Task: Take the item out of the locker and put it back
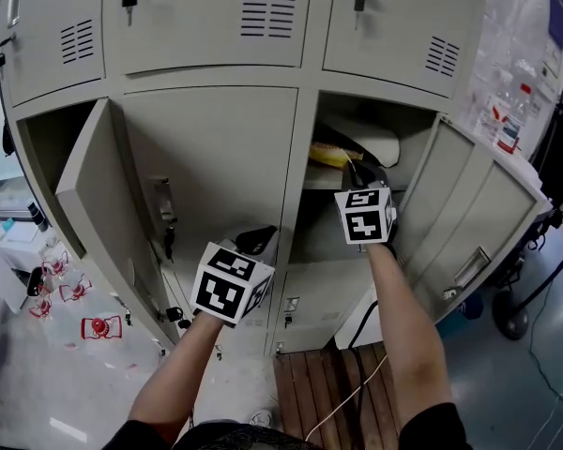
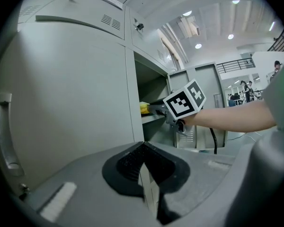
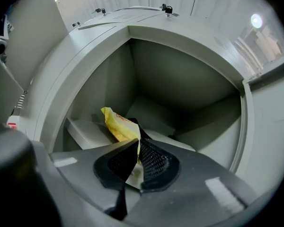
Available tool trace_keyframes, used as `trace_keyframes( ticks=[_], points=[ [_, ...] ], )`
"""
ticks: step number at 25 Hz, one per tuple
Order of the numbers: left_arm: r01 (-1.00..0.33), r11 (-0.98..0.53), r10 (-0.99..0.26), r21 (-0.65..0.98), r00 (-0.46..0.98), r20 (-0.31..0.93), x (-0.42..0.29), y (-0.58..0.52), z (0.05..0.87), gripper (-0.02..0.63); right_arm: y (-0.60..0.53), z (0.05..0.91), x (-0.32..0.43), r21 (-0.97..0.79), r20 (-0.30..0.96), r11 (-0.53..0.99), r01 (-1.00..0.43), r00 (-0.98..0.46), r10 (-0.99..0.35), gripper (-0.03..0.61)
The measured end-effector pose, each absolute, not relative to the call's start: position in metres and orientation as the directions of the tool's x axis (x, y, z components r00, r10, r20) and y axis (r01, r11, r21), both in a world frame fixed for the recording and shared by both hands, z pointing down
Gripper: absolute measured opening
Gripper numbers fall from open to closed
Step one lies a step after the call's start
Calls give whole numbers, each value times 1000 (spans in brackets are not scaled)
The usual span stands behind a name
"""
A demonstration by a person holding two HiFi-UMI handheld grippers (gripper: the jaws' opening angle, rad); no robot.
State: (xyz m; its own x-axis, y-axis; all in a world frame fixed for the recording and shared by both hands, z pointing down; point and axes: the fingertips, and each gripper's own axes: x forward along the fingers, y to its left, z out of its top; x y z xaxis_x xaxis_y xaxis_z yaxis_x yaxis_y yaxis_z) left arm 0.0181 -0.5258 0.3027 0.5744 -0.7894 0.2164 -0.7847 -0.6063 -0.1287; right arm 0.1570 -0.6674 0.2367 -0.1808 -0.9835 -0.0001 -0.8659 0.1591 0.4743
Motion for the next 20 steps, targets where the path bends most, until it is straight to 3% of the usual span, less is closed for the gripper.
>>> trace_keyframes(
  ticks=[12,20],
  points=[
    [-794,-596,-796,-120,563,224,12,-527,308,2,-672,253,153,492,42,171,-854,-173,-984,35],
    [-802,-586,-803,-118,555,217,10,-521,305,2,-667,253,154,480,50,175,-859,-172,-984,75]
  ],
)
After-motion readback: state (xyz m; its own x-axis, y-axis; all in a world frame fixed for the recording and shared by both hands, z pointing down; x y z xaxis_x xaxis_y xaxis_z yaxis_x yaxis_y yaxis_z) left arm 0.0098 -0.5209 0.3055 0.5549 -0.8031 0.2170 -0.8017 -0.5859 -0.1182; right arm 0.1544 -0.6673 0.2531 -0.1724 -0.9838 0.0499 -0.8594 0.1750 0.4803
